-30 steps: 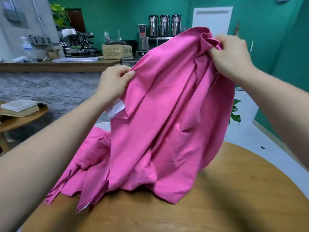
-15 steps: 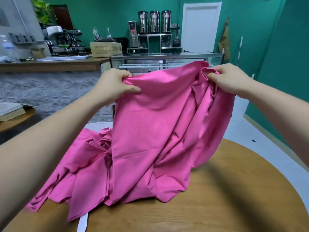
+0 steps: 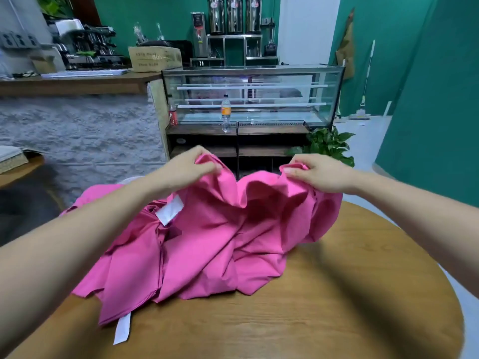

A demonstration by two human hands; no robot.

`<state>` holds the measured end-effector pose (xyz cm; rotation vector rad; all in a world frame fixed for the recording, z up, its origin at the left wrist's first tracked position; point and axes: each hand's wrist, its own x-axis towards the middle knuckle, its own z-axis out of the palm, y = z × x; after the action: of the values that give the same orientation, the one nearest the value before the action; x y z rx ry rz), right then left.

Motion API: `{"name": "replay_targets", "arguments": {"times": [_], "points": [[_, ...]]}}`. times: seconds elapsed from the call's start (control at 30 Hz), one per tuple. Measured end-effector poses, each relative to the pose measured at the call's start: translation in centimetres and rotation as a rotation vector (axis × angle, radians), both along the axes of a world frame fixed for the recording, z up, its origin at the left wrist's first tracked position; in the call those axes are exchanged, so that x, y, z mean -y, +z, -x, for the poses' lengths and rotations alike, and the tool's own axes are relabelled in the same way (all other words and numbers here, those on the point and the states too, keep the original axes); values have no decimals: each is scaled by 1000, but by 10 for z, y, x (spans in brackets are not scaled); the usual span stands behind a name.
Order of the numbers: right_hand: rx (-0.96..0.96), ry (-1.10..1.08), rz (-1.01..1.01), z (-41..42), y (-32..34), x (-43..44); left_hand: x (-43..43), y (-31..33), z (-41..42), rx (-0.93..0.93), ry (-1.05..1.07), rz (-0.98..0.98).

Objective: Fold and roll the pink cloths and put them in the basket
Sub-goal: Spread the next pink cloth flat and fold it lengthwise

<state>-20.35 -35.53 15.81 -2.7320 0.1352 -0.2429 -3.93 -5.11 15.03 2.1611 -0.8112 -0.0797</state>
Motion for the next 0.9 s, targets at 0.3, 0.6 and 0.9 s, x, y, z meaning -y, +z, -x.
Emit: {"name": "replay_targets", "arguments": {"times": [0.3,0.6,0.9], "points": [[-500,104,50,-22,-101,-21,-44,-84,-6,25,-63,-859],[-464,154,218,-37,-188,-60,-48,-177,0,37,-190,-938],[-323,195,207,-26,-162,-39,-13,-170,4,132,-261,-659]]}}
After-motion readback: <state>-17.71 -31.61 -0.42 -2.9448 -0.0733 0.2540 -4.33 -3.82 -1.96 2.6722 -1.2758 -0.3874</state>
